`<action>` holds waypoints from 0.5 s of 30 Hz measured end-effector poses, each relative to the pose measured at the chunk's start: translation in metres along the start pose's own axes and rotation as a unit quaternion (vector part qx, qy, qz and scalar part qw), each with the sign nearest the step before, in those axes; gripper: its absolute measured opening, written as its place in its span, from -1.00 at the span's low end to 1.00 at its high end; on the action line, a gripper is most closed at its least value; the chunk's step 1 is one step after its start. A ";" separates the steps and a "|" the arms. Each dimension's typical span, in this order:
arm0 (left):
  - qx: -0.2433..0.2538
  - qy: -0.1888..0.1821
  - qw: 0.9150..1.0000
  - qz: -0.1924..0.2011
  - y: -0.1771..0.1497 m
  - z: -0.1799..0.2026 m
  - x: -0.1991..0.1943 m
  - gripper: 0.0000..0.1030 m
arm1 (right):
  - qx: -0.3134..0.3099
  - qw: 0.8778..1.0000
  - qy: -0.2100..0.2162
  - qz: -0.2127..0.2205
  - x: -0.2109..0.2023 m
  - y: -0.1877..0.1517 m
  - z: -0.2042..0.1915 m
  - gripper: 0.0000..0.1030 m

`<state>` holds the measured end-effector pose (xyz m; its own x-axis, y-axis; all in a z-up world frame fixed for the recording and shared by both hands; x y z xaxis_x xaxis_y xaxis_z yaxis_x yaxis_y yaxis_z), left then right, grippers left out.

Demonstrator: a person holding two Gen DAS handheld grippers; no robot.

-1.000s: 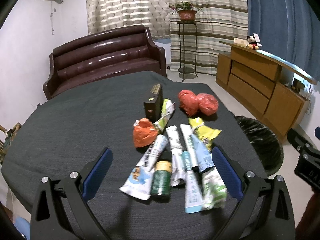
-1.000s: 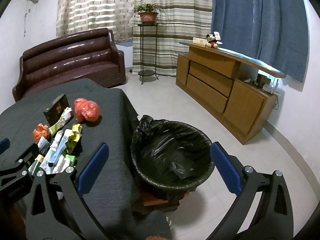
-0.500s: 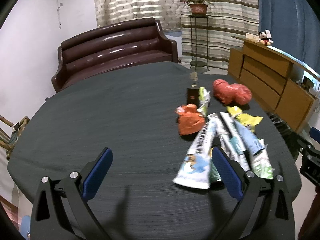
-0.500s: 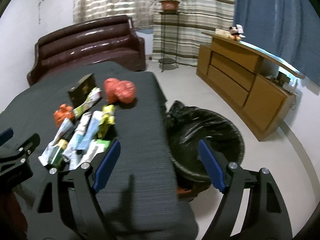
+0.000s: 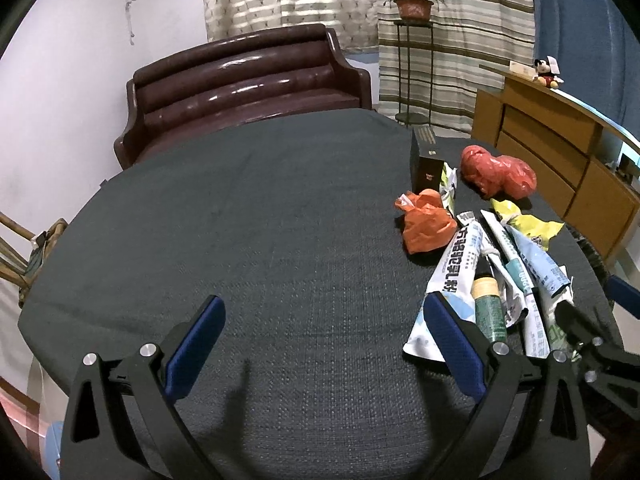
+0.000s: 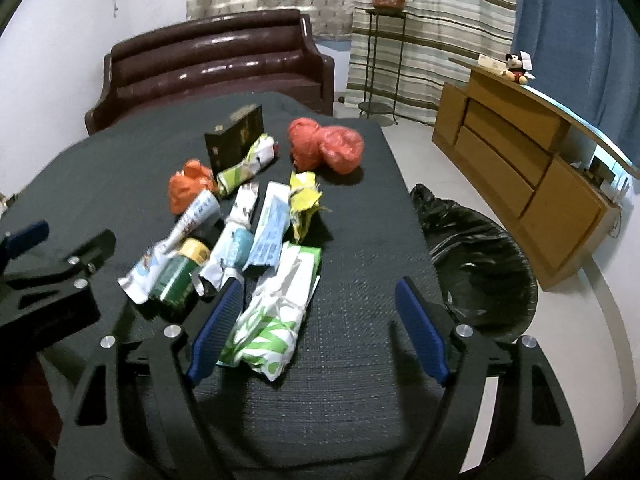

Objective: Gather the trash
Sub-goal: 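Move the right tool over the white-green wrapped tube and lower it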

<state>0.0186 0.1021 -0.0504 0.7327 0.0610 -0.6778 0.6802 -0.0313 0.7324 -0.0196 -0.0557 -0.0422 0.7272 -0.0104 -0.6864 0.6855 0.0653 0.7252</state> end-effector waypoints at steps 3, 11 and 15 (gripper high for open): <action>0.002 -0.002 1.000 -0.004 -0.001 0.000 0.002 0.88 | -0.002 1.000 -0.006 0.004 0.000 0.000 0.003 0.47; 0.001 -0.003 1.000 -0.005 -0.002 0.000 0.002 0.88 | 0.005 1.000 -0.016 -0.001 0.003 0.003 0.016 0.27; 0.002 -0.005 1.000 -0.008 0.000 0.002 0.003 0.88 | 0.008 1.000 -0.008 -0.002 0.006 0.002 0.014 0.27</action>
<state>0.0209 0.1003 -0.0529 0.7215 0.0519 -0.6905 0.6923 -0.0341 0.7208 -0.0136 -0.0699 -0.0439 0.7245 -0.0261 -0.6888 0.6891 0.0500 0.7230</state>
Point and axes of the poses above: each gripper's, at about its wrist camera, not at the fingertips, and x roughly the way its jaws point, z to its right, y to its top, the point moved 4 cm from there along x, roughly the way its jaws point, and after that the axes turned 2 degrees about -y, right-handed, at the moved point
